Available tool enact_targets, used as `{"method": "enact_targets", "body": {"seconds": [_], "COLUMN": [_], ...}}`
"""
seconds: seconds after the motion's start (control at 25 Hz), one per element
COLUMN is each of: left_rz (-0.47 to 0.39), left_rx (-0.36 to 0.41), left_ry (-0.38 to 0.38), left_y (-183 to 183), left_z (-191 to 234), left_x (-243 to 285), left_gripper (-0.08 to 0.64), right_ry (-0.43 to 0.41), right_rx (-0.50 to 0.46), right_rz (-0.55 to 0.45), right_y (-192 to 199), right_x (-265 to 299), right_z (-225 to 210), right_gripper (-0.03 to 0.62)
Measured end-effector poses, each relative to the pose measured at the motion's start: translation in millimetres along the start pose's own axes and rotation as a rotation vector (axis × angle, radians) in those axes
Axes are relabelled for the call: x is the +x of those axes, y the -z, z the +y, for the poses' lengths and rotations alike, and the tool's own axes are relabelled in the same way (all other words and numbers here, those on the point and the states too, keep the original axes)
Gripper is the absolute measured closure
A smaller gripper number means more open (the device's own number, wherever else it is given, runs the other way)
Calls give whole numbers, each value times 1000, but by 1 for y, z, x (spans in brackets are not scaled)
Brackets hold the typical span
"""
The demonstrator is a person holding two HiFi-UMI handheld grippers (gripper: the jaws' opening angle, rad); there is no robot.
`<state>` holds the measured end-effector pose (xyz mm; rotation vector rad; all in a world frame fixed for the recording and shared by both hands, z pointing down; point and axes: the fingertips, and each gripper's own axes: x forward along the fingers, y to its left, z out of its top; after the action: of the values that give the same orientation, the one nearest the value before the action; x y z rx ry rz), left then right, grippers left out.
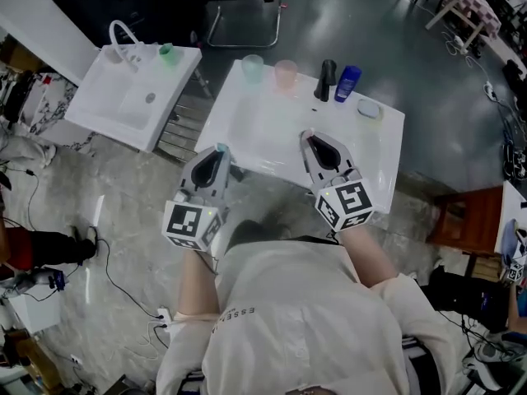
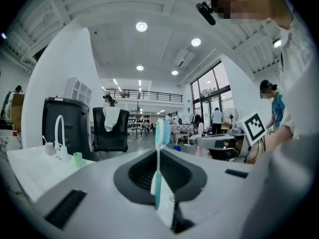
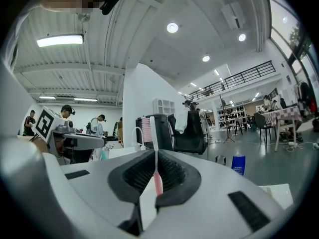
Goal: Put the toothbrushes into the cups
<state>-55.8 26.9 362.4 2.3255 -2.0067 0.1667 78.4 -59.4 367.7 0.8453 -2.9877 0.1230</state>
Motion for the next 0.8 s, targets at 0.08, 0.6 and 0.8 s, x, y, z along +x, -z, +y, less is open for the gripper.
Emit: {"method": "enact_targets", "body": {"seconds": [0.08,0.6,0.8], "left_rz": [-3,-24,-49], "left_rx": [4,31,18], "left_ry": [13,224,282], "left_y": [-2,-22,-22], "left_z": [7,78,103], "left_x": [19,151,177], "left_gripper": [541,541,541], "right_ry": [10,212,256], "right_rx": [5,21,-1], "right_rz": [1,-21,-17], "right_y": [2,-13,-11], "right_x": [14,110,141], "right_z": [-12,-87,-99], "right_gripper": [563,563,563]}}
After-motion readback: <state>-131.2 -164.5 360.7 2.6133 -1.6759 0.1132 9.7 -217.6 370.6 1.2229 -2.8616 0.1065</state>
